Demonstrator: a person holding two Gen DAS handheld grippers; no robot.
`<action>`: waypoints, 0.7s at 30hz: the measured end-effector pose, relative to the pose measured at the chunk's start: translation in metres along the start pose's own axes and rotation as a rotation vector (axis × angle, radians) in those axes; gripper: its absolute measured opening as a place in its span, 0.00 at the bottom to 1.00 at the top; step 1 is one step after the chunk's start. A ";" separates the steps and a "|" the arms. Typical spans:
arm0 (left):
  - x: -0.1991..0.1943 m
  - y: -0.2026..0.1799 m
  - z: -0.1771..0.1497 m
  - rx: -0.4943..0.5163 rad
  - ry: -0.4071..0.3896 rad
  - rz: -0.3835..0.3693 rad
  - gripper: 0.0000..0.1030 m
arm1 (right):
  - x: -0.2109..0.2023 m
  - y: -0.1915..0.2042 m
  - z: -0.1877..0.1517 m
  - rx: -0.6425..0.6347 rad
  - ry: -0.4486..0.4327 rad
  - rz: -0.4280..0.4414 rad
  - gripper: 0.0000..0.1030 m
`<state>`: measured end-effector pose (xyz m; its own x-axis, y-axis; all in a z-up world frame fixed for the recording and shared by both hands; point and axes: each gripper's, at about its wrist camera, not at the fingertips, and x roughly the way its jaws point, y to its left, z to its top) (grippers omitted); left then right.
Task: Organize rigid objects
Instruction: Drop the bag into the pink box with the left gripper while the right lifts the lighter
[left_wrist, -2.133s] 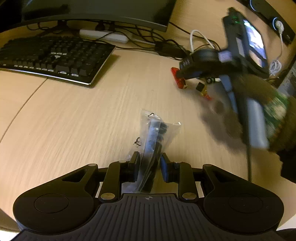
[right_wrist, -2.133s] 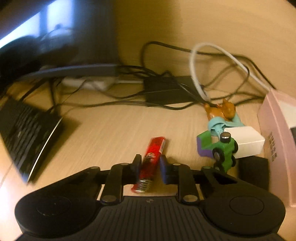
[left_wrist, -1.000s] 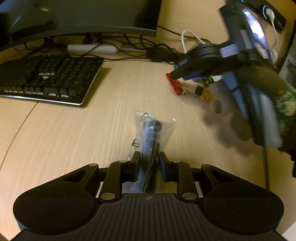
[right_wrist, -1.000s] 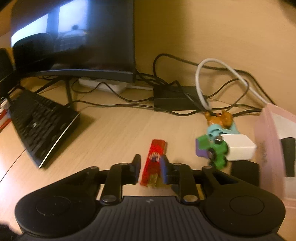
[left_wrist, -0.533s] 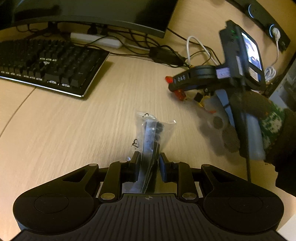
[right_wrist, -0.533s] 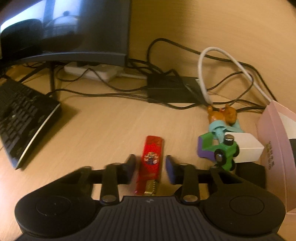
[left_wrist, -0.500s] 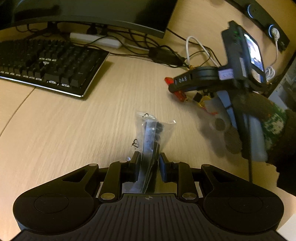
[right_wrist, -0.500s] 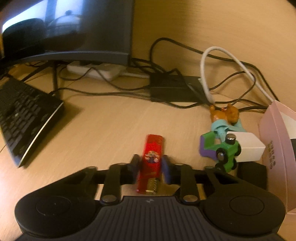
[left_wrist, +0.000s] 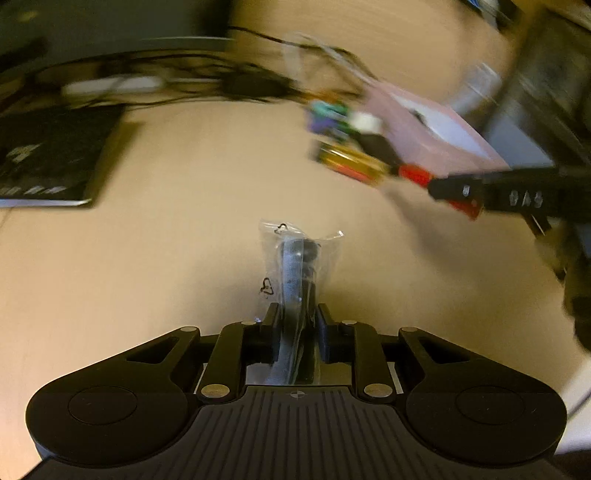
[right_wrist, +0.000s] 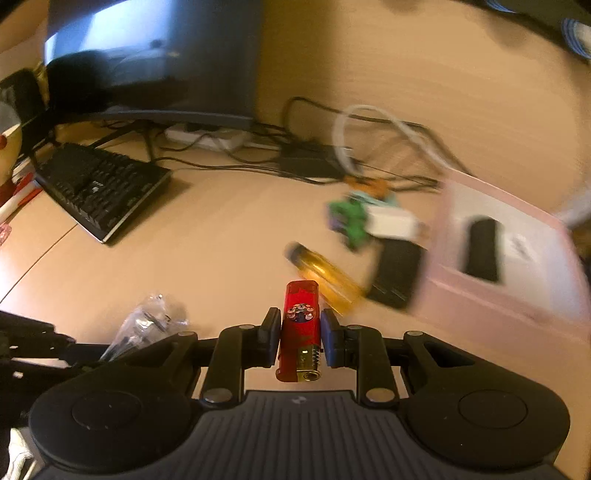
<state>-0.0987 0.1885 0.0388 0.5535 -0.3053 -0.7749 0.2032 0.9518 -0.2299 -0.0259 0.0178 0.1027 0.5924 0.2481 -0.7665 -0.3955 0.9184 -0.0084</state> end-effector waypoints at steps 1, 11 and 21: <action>0.001 -0.009 -0.001 0.044 0.025 -0.026 0.22 | -0.013 -0.008 -0.008 0.021 0.002 -0.017 0.22; 0.006 -0.084 0.044 0.225 0.099 -0.309 0.22 | -0.101 -0.079 -0.075 0.199 -0.063 -0.227 0.22; -0.018 -0.154 0.185 0.293 -0.249 -0.306 0.22 | -0.145 -0.129 -0.122 0.377 -0.141 -0.323 0.22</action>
<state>0.0095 0.0415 0.1968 0.6017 -0.6015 -0.5255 0.5857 0.7796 -0.2218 -0.1460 -0.1738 0.1366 0.7415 -0.0518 -0.6689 0.0887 0.9958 0.0212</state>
